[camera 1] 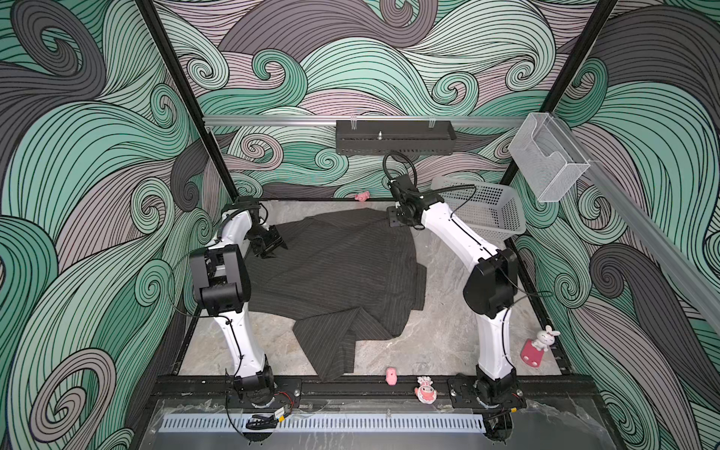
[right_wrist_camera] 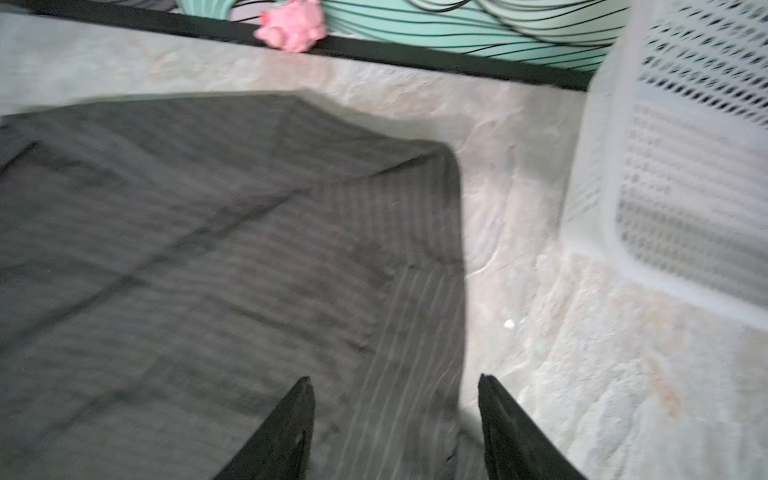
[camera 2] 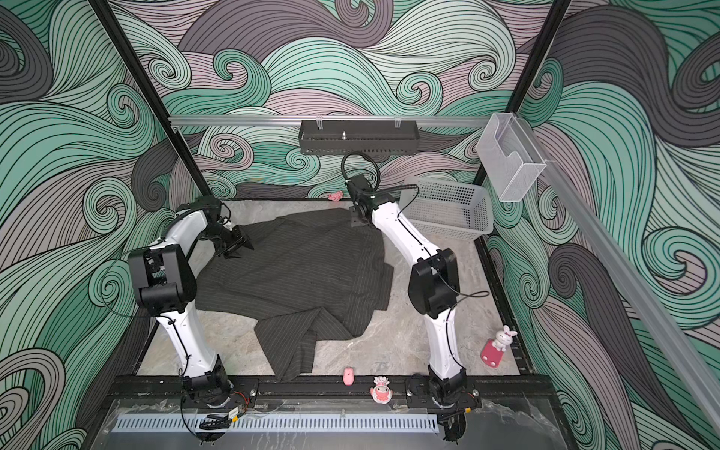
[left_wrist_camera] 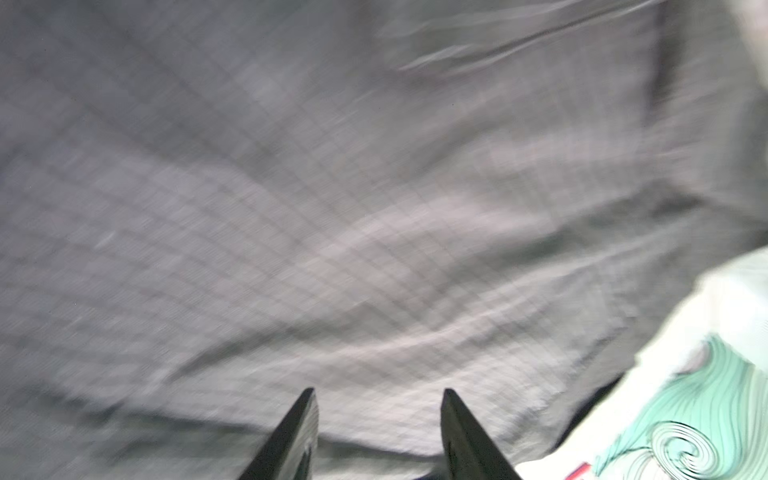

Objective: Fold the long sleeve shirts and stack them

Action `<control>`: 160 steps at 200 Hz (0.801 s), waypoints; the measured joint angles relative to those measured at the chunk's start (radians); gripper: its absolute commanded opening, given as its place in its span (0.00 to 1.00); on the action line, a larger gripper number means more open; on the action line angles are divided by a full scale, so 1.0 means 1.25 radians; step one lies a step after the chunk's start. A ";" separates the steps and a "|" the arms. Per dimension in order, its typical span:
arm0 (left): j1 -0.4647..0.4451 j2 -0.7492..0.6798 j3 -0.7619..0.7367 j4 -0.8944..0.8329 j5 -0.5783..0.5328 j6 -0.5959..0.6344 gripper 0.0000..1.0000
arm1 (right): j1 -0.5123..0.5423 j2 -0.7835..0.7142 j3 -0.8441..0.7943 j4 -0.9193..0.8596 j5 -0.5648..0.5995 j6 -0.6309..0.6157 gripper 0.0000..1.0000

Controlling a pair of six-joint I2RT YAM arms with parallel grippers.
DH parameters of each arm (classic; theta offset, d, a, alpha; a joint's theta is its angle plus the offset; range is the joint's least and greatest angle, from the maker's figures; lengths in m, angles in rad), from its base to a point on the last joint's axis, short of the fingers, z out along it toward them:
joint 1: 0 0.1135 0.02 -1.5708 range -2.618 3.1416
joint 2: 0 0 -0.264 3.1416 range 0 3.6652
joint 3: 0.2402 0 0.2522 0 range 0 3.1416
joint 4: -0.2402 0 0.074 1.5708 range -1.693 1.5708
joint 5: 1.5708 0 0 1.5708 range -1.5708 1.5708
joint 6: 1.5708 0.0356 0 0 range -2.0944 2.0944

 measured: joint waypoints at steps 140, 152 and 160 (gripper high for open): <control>0.046 0.086 -0.140 0.045 0.062 -0.055 0.46 | -0.026 -0.024 -0.438 -0.016 -0.131 0.119 0.49; 0.046 0.070 -0.166 0.050 0.062 -0.055 0.46 | -0.055 0.012 -0.387 -0.038 -0.121 0.112 0.49; 0.046 0.060 -0.184 0.053 0.067 -0.056 0.46 | -0.071 0.039 -0.344 -0.047 -0.112 0.107 0.48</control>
